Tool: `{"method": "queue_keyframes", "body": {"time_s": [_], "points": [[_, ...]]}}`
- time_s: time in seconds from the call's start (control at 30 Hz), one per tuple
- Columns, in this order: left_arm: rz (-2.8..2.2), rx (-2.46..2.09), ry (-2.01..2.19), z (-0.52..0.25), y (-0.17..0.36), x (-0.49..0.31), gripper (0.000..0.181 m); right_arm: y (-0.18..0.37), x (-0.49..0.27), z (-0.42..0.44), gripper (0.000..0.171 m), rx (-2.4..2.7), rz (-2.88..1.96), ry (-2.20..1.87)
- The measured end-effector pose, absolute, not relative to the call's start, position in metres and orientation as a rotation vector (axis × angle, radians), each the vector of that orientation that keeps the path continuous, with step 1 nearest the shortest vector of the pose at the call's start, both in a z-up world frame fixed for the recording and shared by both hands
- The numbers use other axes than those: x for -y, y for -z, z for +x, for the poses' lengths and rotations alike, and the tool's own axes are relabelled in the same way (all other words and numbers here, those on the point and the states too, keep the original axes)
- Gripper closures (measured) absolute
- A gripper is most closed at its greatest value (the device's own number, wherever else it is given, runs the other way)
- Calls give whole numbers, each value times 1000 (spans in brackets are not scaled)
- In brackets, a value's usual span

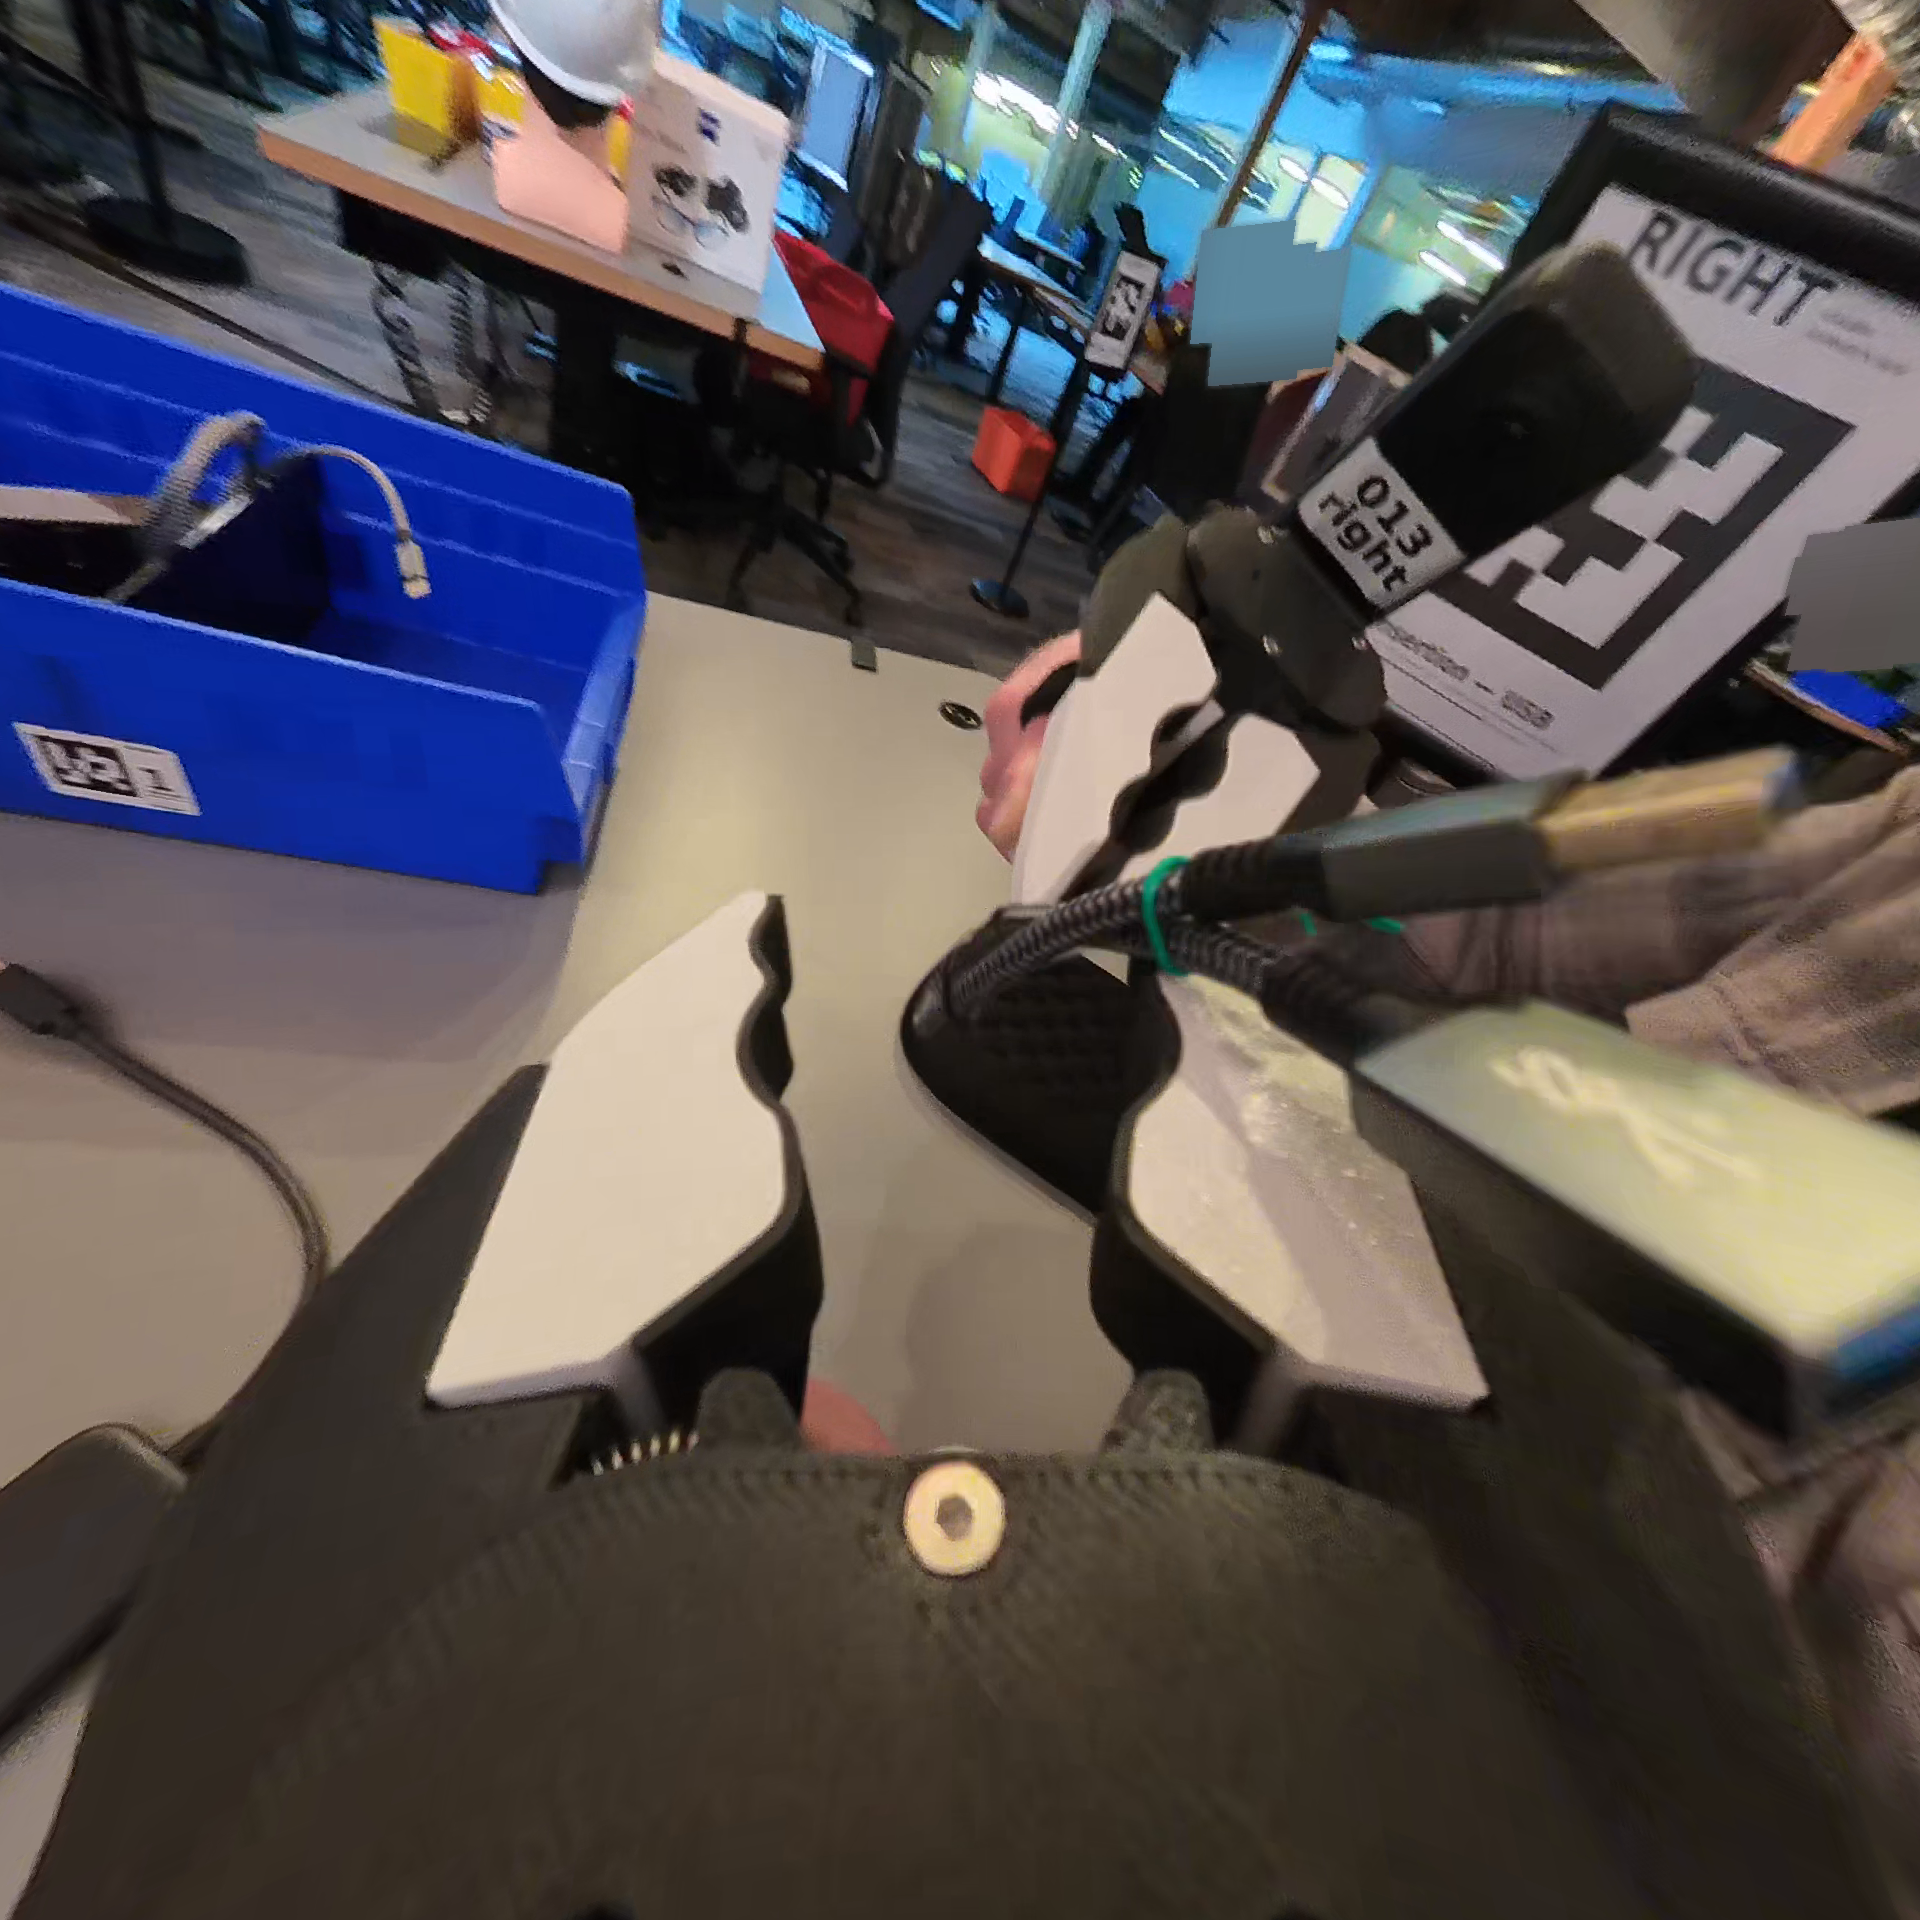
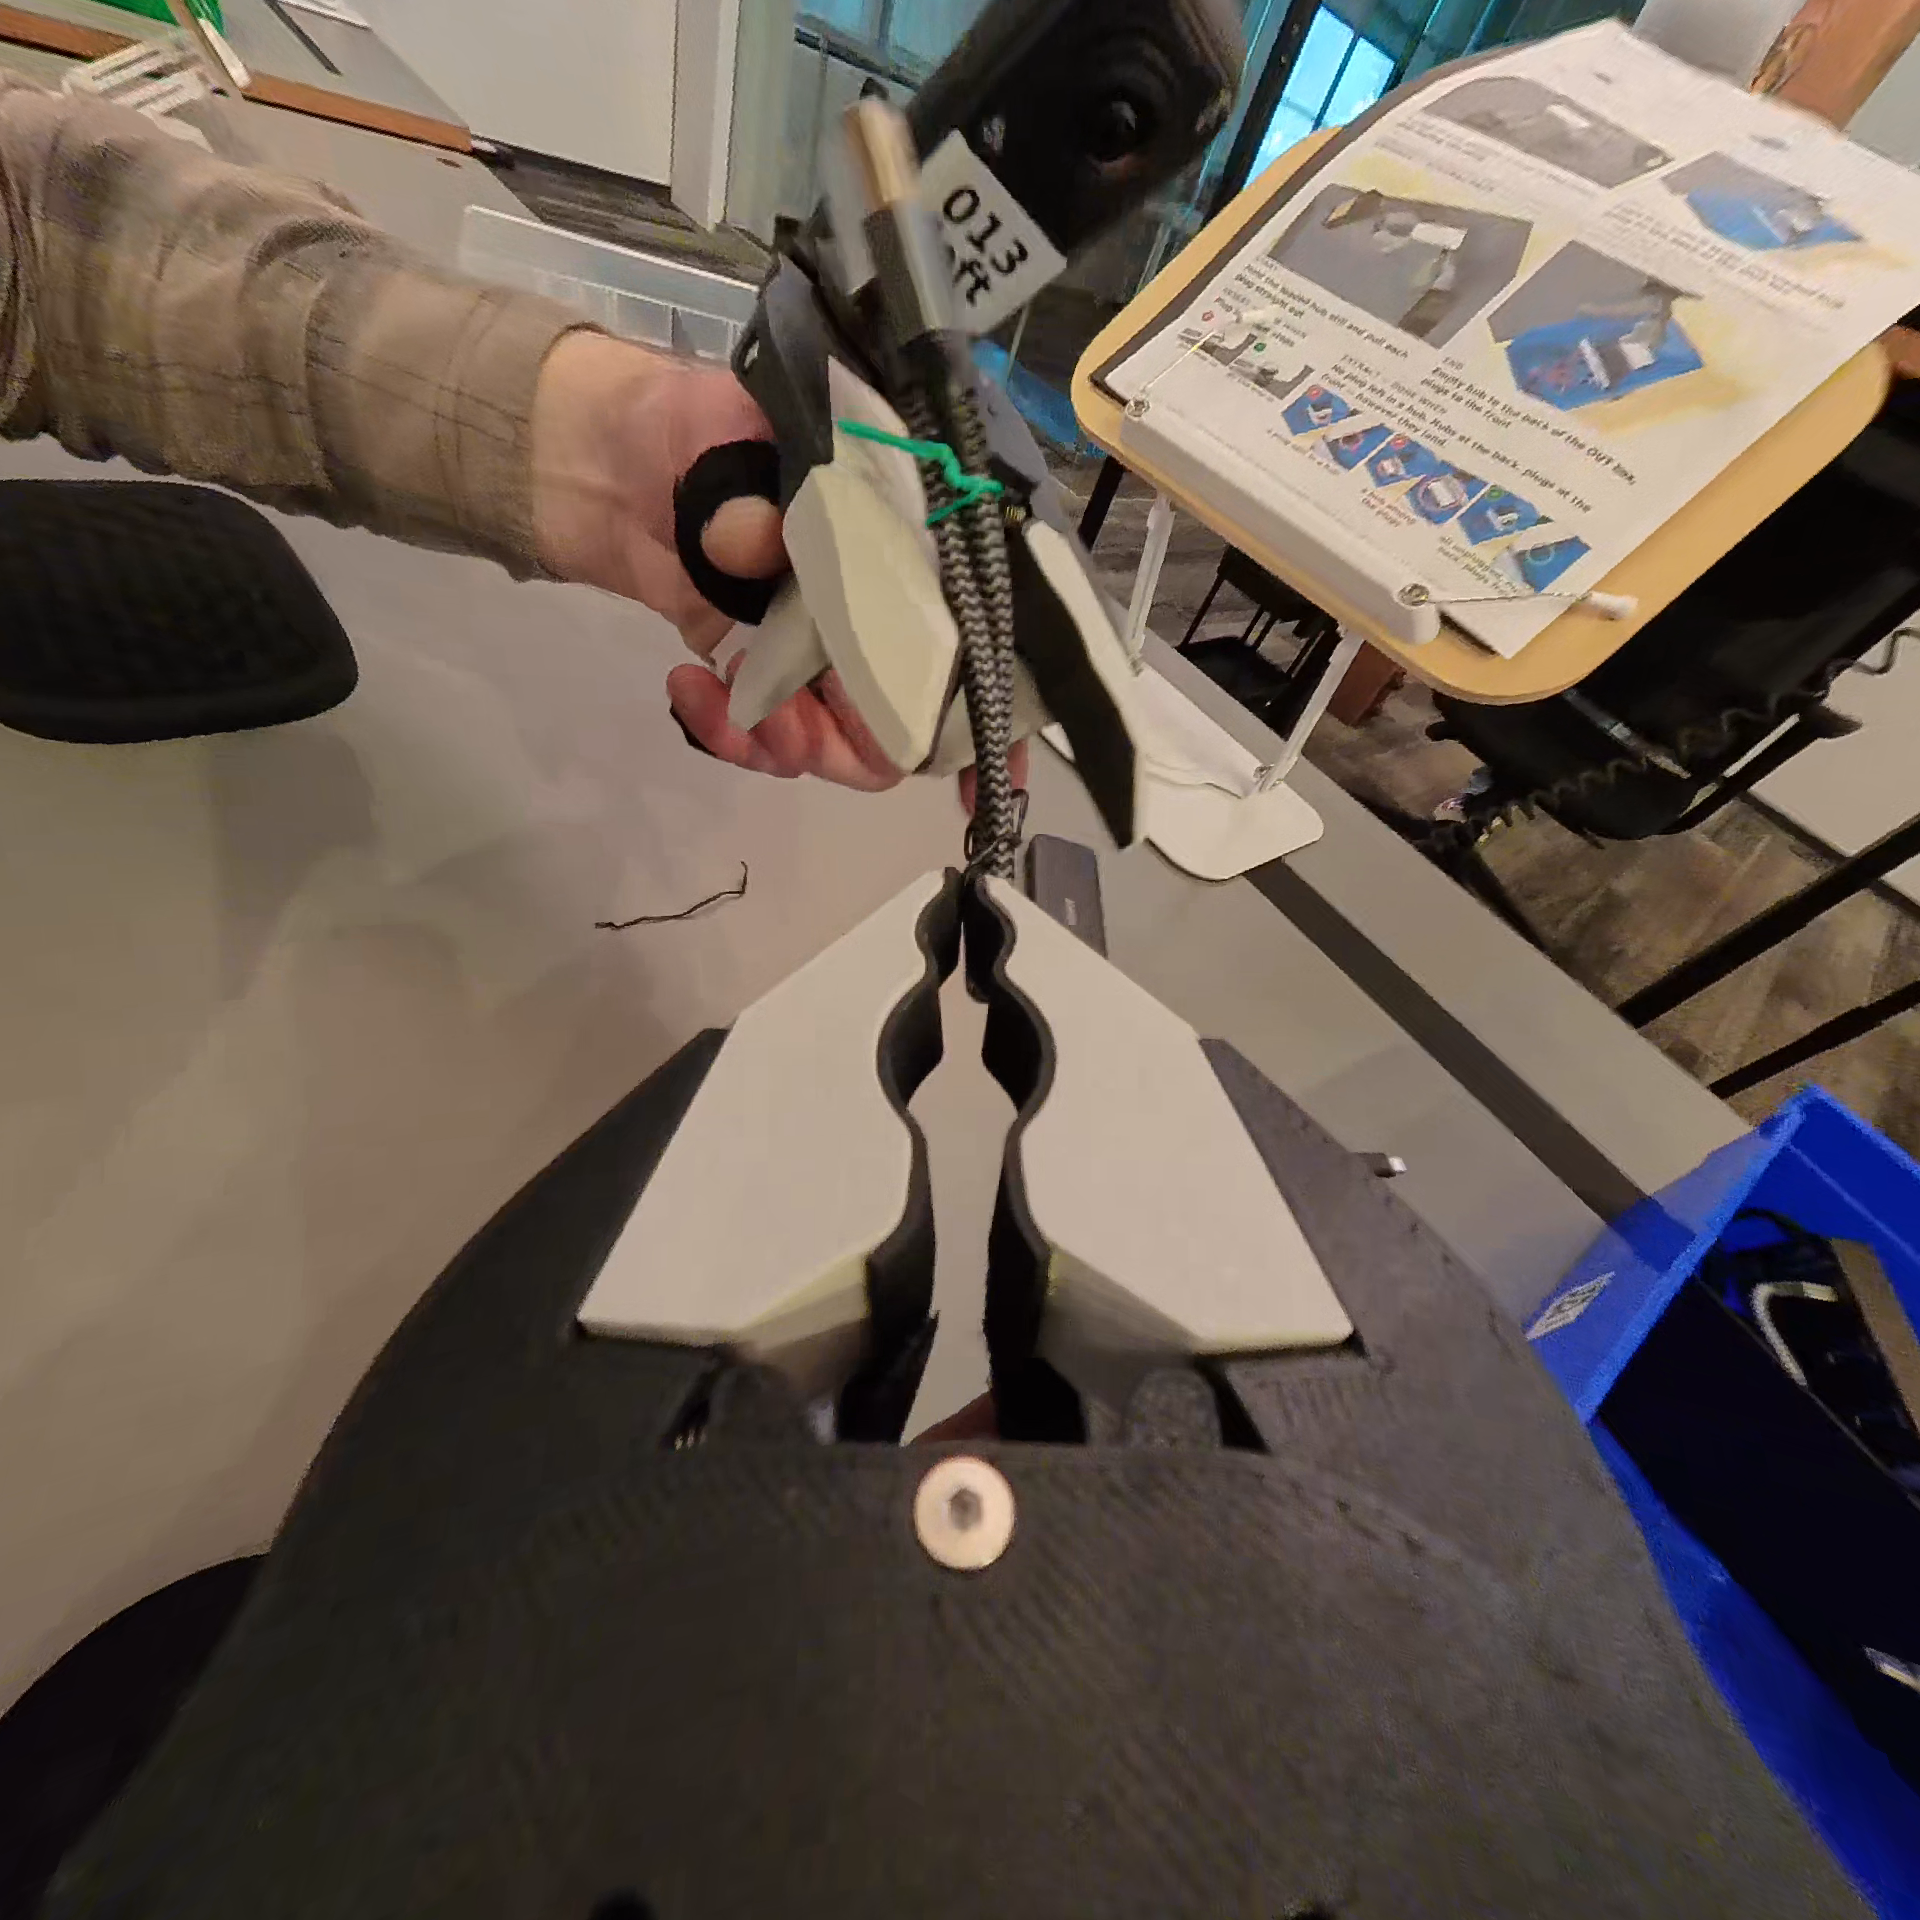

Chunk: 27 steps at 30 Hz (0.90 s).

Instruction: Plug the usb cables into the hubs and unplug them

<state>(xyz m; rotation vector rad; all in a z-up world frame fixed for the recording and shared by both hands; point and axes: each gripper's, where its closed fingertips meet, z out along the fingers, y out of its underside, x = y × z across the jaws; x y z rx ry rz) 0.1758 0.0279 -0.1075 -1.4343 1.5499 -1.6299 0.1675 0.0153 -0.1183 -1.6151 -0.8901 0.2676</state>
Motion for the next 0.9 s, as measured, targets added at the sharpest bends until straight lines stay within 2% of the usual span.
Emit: {"method": "queue_keyframes", "body": {"time_s": [0.27,0.33,0.47,0.63,0.73,0.83,0.9], "points": [[-1514,-1445,1407,184,104,-57,110,132,-13,155,171,904,-1662,-392],[-1540,-1456,1338,188,107,-63,116,140,-14,152,171,918,-1682,-413],[-1627,-1528,1118,201,132,-77,119,160,-16,142,171,969,-1739,-435],[-1767,-1655,935,214,193,-86,117,190,-17,134,171,1020,-1817,-481],[-1803,-1730,825,213,226,-90,109,201,-13,130,171,1045,-1833,-498],[-1777,-1743,815,209,231,-94,95,199,-12,131,171,1012,-1809,-546],[-1691,-1733,923,205,216,-91,101,195,-11,133,171,991,-1793,-570]]}}
